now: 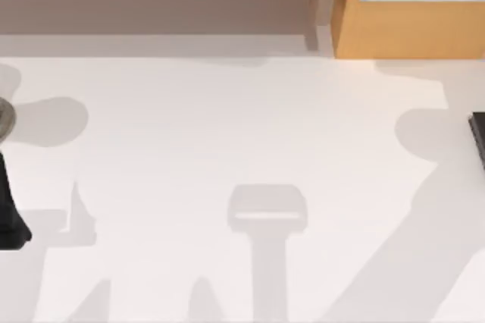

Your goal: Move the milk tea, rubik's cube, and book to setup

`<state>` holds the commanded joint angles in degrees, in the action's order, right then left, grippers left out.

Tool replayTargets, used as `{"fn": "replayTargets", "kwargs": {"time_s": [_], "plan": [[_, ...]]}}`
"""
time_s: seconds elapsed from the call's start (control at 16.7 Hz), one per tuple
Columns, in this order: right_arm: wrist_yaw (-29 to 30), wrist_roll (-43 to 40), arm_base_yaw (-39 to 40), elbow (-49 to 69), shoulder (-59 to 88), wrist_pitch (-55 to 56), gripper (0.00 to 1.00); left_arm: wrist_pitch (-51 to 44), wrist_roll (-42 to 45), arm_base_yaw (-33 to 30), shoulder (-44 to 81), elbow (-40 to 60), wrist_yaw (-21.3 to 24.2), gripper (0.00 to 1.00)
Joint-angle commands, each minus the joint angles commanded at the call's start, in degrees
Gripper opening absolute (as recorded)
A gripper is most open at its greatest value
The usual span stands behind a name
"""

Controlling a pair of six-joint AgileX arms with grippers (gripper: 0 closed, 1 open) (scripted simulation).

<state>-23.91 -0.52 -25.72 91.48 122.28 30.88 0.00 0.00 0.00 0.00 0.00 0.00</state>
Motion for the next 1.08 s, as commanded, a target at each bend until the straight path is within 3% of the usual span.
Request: {"fn": "replayTargets", "kwargs": {"time_s": [1.08], "plan": [[-0.2, 0.9, -0.5, -2.0, -3.1, -0.4, 0.0, 0.0, 0.0, 0.0, 0.0, 0.0, 0.0, 1.0]]}}
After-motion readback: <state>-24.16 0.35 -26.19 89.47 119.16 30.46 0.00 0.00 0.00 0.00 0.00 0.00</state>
